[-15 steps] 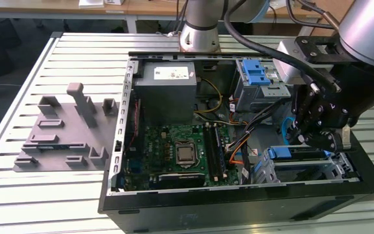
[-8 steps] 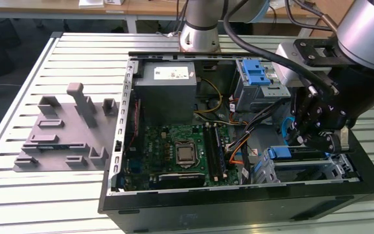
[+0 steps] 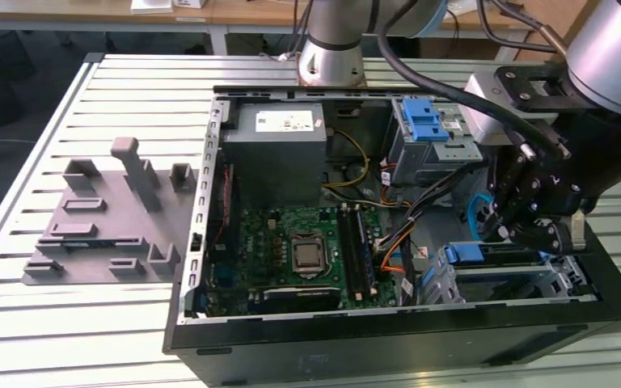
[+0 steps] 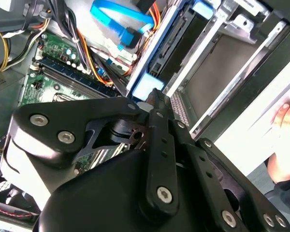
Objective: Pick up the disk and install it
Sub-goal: 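Insert the first disk wire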
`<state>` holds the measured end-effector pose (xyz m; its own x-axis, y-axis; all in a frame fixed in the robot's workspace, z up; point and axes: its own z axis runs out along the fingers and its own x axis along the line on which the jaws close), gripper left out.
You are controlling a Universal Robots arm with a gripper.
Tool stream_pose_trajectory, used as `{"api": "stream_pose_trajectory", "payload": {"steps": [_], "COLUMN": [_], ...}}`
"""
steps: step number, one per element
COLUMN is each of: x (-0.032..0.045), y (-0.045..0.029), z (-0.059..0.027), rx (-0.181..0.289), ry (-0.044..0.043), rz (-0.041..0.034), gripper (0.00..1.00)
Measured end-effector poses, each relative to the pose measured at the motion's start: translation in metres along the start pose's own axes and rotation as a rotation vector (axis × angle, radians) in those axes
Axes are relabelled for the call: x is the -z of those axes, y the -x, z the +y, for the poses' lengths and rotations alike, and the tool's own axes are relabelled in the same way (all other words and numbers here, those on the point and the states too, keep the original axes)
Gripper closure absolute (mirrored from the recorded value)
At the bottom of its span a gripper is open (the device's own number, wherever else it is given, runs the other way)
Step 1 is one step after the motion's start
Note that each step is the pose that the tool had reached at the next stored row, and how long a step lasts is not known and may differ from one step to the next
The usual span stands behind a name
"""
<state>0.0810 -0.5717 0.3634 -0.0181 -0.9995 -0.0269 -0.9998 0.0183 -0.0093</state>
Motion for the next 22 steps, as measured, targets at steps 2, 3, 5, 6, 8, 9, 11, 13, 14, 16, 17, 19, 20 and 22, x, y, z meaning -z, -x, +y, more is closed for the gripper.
{"api": "stream_pose_trajectory", "payload": {"steps": [2, 3, 5, 6, 8, 9, 11, 13, 14, 16, 17, 19, 20, 22], "x": [0.0000, -0.0001, -0.0002, -0.0002, -0.0004, -0.0005, -0.0006, -0.0009, -0.0010, -0.0012, -0.0013, -0.0015, -0.0015, -0.0016], "y": [0.0001, 0.0002, 0.0002, 0.0002, 0.0003, 0.0004, 0.0004, 0.0005, 0.0005, 0.0011, 0.0015, 0.0017, 0.0020, 0.0034], "z": [-0.0040, -0.0057, -0.0089, -0.0105, -0.0139, -0.0158, -0.0183, -0.0213, -0.0227, -0.0267, -0.0284, -0.0306, -0.0313, -0.0329], "rx": [0.000, 0.000, 0.000, 0.000, 0.000, 0.000, 0.000, 0.000, 0.000, 0.000, 0.000, 0.000, 0.000, 0.000], "ry": [0.0000, 0.0000, 0.0000, 0.0000, 0.0000, 0.0000, 0.0000, 0.0000, 0.0000, 0.0000, 0.0000, -0.0001, 0.0000, 0.0000], "rz": [0.0001, 0.0001, 0.0002, 0.0001, 0.0001, 0.0000, 0.0000, -0.0001, 0.0000, 0.0002, 0.0002, 0.0001, 0.0000, 0.0000], "gripper": [0.89, 0.89, 0.89, 0.89, 0.89, 0.89, 0.89, 0.89, 0.89, 0.89, 0.89, 0.89, 0.89, 0.89]}}
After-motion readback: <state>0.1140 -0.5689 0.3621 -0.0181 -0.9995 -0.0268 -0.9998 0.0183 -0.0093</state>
